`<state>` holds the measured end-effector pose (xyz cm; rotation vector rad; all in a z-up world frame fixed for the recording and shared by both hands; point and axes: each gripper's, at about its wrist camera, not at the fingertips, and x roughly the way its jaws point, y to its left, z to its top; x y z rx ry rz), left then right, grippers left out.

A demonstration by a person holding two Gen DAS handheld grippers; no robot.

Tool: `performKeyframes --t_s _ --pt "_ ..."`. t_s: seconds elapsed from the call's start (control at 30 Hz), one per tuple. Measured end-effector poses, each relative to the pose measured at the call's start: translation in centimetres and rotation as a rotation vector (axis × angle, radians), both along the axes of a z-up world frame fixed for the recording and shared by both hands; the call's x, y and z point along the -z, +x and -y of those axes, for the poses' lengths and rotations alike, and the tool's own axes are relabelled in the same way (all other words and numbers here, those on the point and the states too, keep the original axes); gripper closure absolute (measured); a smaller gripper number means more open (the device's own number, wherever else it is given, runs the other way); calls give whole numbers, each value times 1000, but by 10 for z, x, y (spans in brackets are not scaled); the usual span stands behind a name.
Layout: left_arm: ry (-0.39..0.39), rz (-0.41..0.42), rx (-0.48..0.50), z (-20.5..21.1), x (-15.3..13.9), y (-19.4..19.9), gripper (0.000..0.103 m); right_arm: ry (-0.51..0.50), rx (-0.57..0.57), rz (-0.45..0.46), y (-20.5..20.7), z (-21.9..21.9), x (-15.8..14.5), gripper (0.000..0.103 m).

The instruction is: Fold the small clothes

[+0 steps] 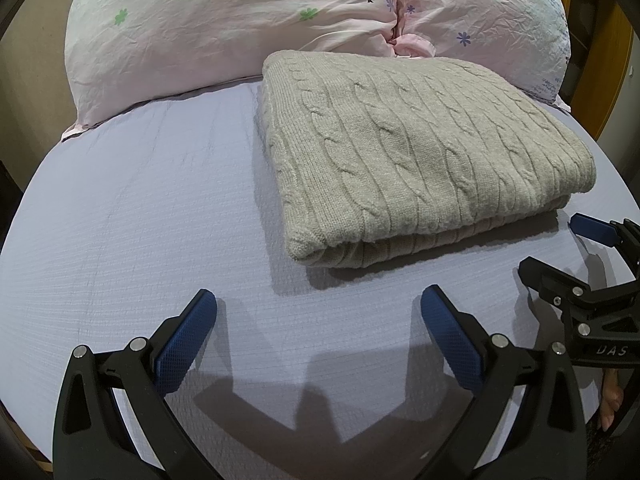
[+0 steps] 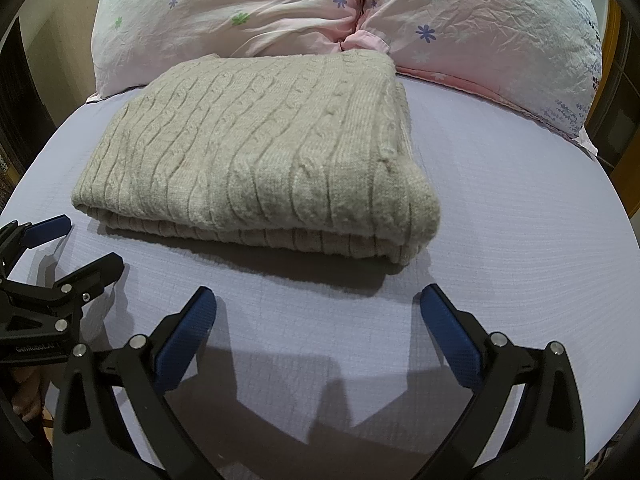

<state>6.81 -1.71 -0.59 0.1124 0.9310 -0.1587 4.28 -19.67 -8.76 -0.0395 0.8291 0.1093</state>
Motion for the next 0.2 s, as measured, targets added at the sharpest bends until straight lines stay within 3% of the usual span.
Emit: performKeyframes --t_s 0.2 --pt "0 0 0 0 0 0 1 0 0 0 0 0 0 2"
